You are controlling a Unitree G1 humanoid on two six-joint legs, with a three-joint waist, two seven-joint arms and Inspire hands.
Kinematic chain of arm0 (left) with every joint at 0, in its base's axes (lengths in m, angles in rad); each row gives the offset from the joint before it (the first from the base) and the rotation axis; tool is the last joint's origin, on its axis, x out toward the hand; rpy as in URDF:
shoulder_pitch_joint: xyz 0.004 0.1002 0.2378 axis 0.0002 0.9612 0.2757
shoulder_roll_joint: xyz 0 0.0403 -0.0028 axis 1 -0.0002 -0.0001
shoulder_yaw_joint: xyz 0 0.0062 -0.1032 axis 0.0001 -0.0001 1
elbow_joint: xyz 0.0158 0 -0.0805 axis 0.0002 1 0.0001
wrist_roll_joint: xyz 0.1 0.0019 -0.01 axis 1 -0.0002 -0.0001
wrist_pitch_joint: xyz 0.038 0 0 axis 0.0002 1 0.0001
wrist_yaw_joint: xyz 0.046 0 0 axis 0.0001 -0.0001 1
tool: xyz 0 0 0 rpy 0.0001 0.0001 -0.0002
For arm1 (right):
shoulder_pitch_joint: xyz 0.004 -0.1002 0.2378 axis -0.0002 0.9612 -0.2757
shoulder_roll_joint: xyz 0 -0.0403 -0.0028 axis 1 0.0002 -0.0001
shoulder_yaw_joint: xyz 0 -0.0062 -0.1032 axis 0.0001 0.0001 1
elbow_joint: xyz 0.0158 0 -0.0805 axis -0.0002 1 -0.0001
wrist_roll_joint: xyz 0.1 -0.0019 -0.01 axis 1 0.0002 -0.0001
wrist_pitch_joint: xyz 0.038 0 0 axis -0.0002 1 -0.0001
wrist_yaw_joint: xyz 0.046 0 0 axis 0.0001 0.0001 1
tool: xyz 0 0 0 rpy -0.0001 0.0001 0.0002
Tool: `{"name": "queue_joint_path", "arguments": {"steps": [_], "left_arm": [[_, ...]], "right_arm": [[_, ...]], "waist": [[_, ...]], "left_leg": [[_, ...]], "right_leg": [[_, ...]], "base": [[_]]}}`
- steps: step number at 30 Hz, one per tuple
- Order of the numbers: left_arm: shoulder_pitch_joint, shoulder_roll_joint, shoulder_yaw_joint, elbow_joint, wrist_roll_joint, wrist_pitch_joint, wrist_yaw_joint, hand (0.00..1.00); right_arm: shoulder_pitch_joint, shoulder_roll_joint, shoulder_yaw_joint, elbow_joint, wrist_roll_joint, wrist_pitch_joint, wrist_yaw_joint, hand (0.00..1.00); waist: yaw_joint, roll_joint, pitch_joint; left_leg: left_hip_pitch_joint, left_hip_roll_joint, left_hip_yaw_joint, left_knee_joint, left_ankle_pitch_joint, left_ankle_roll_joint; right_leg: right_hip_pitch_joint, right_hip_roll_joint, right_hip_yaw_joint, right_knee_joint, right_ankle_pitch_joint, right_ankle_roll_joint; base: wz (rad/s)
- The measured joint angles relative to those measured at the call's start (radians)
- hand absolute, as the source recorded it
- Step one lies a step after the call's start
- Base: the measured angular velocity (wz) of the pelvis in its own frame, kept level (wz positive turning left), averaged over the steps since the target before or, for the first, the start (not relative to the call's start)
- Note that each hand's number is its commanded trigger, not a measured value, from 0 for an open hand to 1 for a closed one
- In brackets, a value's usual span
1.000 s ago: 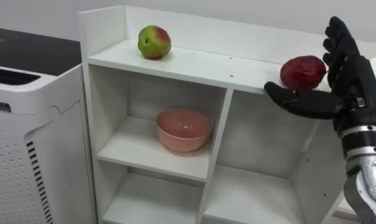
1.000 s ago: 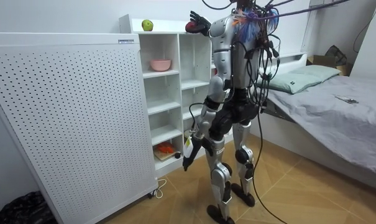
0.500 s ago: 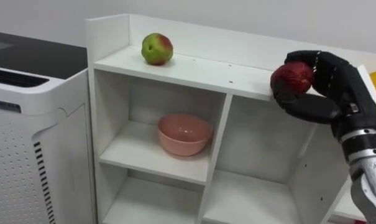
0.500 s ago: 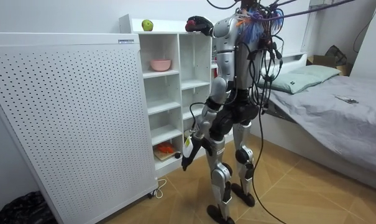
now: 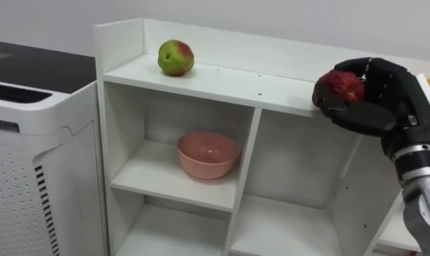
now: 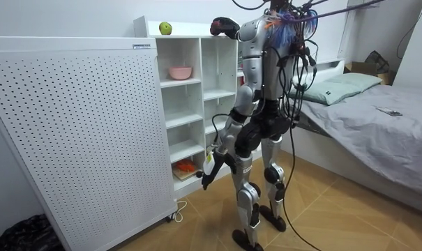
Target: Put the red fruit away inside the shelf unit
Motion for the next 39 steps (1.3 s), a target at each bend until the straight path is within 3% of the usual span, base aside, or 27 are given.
{"name": "queue_joint_path", "arguments": {"steps": [1,7,17,25,30,31,32,34,39], "left_arm": [[-0.001,0.0,0.0,0.0,0.0,0.0,0.0,0.0],[-0.007,0.0,0.001,0.012,0.0,-0.018,0.022,0.0],[-0.005,0.007,-0.025,0.035,-0.04,-0.036,0.063,0.0],[-0.025,0.007,-0.099,0.08,-0.04,-0.023,0.088,0.0],[-0.075,0.008,-0.157,0.143,-0.12,-0.024,0.11,0.0],[-0.088,0.008,-0.159,0.143,-0.135,-0.028,0.114,0.0],[-0.101,0.008,-0.162,0.143,-0.159,-0.034,0.118,0.0],[-0.112,0.01,-0.181,0.149,-0.179,-0.042,0.122,0.0],[-0.134,0.008,-0.182,0.177,-0.212,-0.043,0.125,0.0]], "right_arm": [[0.004,0.0,0.014,-0.029,-0.002,0.007,0.014,1.0],[0.096,0.001,0.098,-0.231,-0.014,0.04,0.073,1.0],[0.172,0.012,0.176,-0.432,0.034,0.056,0.25,1.0],[0.272,0.093,0.263,-0.414,0.034,0.084,0.333,1.0],[0.279,0.133,0.308,-0.171,0.037,0.07,0.346,1.0],[0.283,0.137,0.308,-0.078,0.037,0.073,0.336,1.0],[0.291,0.138,0.307,-0.015,0.038,0.081,0.322,1.0],[0.293,0.141,0.307,0.081,0.067,0.08,0.306,1.0],[0.283,0.164,0.27,0.356,0.141,0.075,0.256,1.0]], "waist": [[-0.002,0.003,0.0014],[0.005,0.017,-0.0078],[-0.001,0.012,-0.0108],[0.007,0.024,-0.0039],[-0.003,0.039,0.0036],[-0.003,0.046,0.0035],[-0.003,0.056,0.0094],[-0.012,0.071,0.0131],[-0.026,0.105,0.0113]], "left_leg": [[0.0,0.0,0.0,0.0,0.0,0.0],[0.0,0.0,0.02,0.0,0.0,0.0],[-0.002,0.002,0.029,-0.001,0.0,0.0],[-0.026,0.004,0.033,0.002,0.0,0.001],[-0.102,0.004,0.024,0.049,0.0,0.002],[-0.126,0.003,0.02,0.062,-0.001,0.003],[-0.152,0.002,0.019,0.074,-0.001,0.005],[-0.199,-0.001,0.012,0.088,0.002,0.01],[-0.293,-0.012,0.016,0.114,0.014,0.018]], "right_leg": [[-0.001,0.0,0.0,0.0,0.0,0.0],[-0.015,0.0,0.015,0.002,0.0,0.0],[-0.016,0.0,0.018,0.004,0.001,-0.001],[-0.048,0.001,0.024,0.027,0.002,-0.002],[-0.111,-0.004,0.014,0.049,0.007,-0.005],[-0.128,-0.009,0.003,0.053,0.007,-0.005],[-0.149,-0.012,-0.005,0.059,0.01,-0.006],[-0.19,-0.02,-0.021,0.076,0.013,-0.006],[-0.304,-0.04,-0.04,0.131,0.012,-0.006]], "base": [[0.0],[-0.07],[-0.03],[-0.02],[0.06],[0.11],[0.11],[0.07],[0.0]]}}
